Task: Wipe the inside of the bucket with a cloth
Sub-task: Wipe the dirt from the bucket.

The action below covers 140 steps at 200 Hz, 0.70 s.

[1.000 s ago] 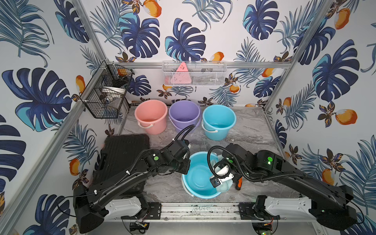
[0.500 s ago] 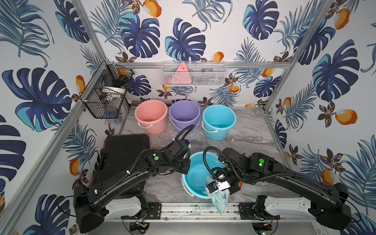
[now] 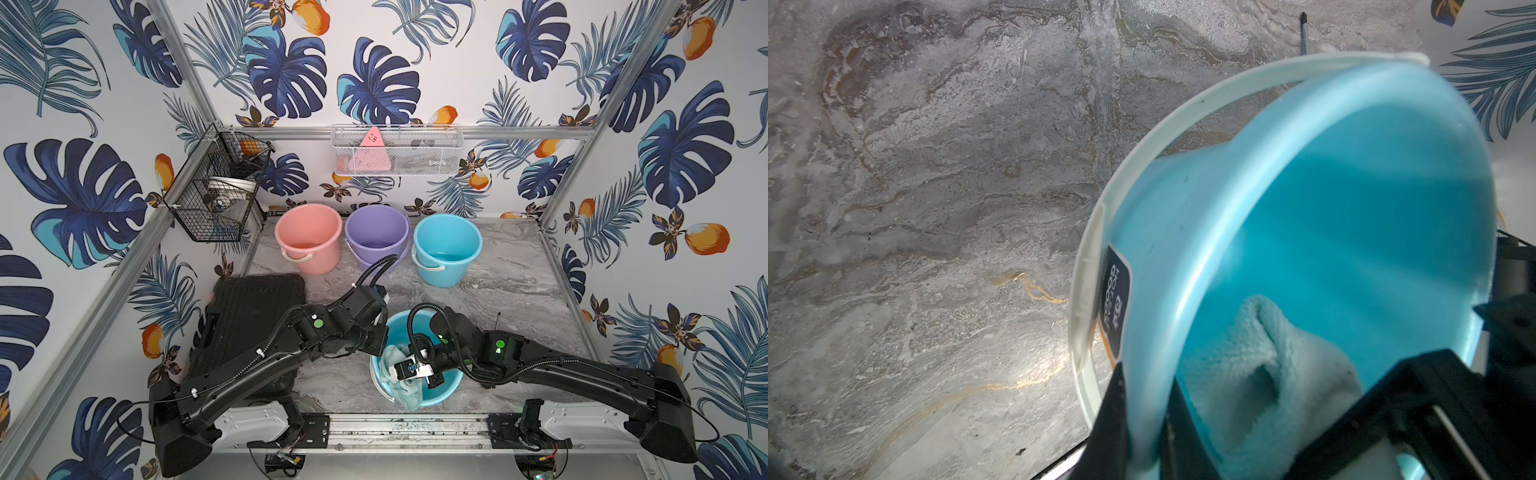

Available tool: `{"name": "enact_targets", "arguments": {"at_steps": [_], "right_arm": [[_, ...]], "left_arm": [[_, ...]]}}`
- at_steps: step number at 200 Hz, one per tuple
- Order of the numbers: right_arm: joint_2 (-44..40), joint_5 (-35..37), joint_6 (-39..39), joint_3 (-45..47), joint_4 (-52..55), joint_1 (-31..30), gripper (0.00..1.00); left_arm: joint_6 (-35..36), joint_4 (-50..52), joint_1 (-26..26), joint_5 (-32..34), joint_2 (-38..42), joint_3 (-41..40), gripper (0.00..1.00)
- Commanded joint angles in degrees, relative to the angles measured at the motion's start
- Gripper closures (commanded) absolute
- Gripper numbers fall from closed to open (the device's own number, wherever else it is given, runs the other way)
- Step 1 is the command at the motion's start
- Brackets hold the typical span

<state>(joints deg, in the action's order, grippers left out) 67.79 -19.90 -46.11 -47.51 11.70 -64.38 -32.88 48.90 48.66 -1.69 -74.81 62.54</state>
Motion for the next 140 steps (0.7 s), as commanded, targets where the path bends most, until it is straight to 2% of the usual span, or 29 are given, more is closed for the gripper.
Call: {"name": "enact_targets", "arguments": {"at_steps": [1, 23, 69, 112, 140], "right_arm": [[0.8, 11.5, -2.9, 2.1, -15.0, -1.3, 1.00], [2.2, 20.4, -9.1, 3.5, -18.8, -3.1, 1.00], [4.7, 39.4, -22.1, 3.8, -19.5, -6.1, 1.00], [1.2, 49.5, -26.1, 2.0, -7.9, -6.2, 1.00], [-2.3, 51.9, -22.2, -2.1, 8.4, -6.4, 1.00]], "left_arm": [[0.1, -1.5, 0.0, -0.2, -0.2, 0.3, 1.00], [0.3, -1.6, 0.0, -0.3, -0.2, 0.2, 1.00], [0.2, -1.6, 0.0, -0.3, -0.2, 0.0, 1.00], [0.3, -1.5, 0.0, -0.2, 0.1, 0.0, 1.00], [0.3, -1.3, 0.0, -0.2, 0.1, 0.1, 1.00]]}}
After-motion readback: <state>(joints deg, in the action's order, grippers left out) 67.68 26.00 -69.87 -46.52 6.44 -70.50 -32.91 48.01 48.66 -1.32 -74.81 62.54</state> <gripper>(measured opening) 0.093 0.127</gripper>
